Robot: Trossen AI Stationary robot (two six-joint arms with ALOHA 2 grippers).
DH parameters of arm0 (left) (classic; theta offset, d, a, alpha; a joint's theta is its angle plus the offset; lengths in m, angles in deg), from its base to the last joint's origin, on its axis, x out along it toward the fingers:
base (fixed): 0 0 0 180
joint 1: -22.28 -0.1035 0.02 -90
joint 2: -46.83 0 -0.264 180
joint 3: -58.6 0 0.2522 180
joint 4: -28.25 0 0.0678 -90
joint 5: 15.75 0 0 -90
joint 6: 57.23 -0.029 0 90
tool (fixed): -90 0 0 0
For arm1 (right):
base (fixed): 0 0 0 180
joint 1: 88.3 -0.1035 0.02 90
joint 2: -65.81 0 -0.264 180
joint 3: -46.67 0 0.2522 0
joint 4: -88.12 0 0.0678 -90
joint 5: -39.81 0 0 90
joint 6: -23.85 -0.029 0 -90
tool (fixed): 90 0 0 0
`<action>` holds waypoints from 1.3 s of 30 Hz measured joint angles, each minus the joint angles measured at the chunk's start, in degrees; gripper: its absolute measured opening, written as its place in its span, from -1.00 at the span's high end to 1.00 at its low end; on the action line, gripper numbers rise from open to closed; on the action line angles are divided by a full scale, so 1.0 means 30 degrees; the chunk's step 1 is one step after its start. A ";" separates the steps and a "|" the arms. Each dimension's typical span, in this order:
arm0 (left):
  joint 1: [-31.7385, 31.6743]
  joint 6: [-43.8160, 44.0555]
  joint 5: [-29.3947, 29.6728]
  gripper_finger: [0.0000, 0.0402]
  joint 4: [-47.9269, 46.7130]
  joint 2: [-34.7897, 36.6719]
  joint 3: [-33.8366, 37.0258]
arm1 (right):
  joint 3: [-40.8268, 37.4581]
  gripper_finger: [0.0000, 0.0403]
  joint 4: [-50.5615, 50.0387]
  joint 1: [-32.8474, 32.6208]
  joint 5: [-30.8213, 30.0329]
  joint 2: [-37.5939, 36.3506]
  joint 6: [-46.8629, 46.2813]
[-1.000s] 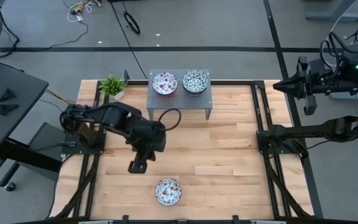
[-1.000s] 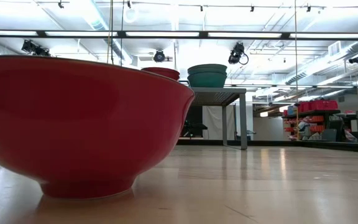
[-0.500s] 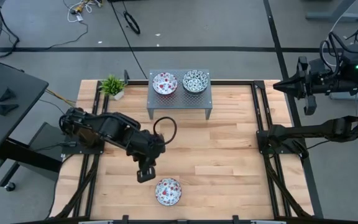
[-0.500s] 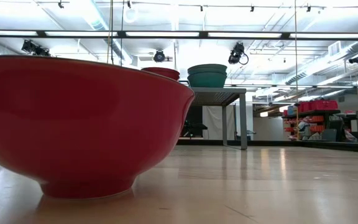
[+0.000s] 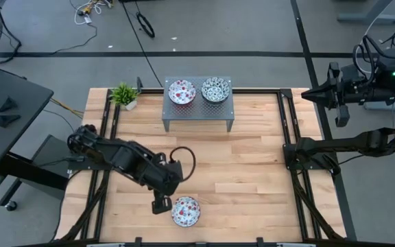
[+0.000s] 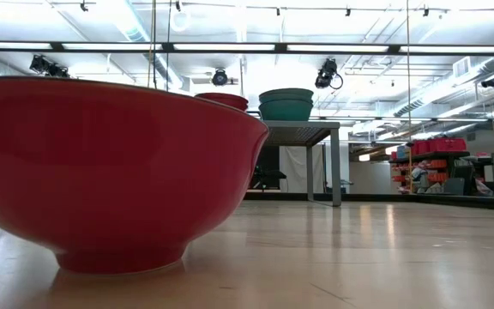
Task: Pick & Place Mini bowls
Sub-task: Stack the red and white patterned bowl on top of the other red and white patterned bowls on the shelf
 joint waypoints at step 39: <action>-0.0044 -0.0018 0.1434 1.00 -0.1256 -0.4228 0.0021 | -0.0005 0.88 0.0147 -0.0005 0.0000 -0.0001 0.0000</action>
